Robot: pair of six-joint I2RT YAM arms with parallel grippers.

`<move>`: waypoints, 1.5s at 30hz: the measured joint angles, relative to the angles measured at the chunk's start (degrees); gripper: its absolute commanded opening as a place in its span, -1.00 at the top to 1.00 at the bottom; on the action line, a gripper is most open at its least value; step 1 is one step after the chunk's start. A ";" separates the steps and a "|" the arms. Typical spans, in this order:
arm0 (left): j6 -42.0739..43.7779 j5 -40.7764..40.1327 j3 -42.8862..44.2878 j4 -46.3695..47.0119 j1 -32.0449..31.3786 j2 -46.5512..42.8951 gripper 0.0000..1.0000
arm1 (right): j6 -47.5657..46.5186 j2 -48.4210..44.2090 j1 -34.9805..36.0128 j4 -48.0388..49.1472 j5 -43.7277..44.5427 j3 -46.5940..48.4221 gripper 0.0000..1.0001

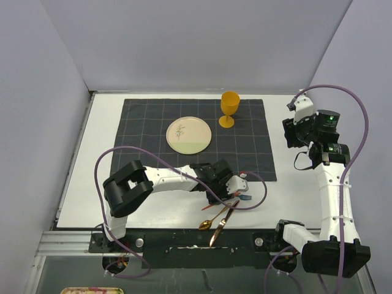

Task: Set the dinner table for one person
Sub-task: Pick up the fork at the center of the board.

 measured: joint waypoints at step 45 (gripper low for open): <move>0.31 -1.03 4.72 1.05 -1.92 4.11 0.72 | 2.32 -0.46 -0.07 -0.17 -5.66 -1.27 0.20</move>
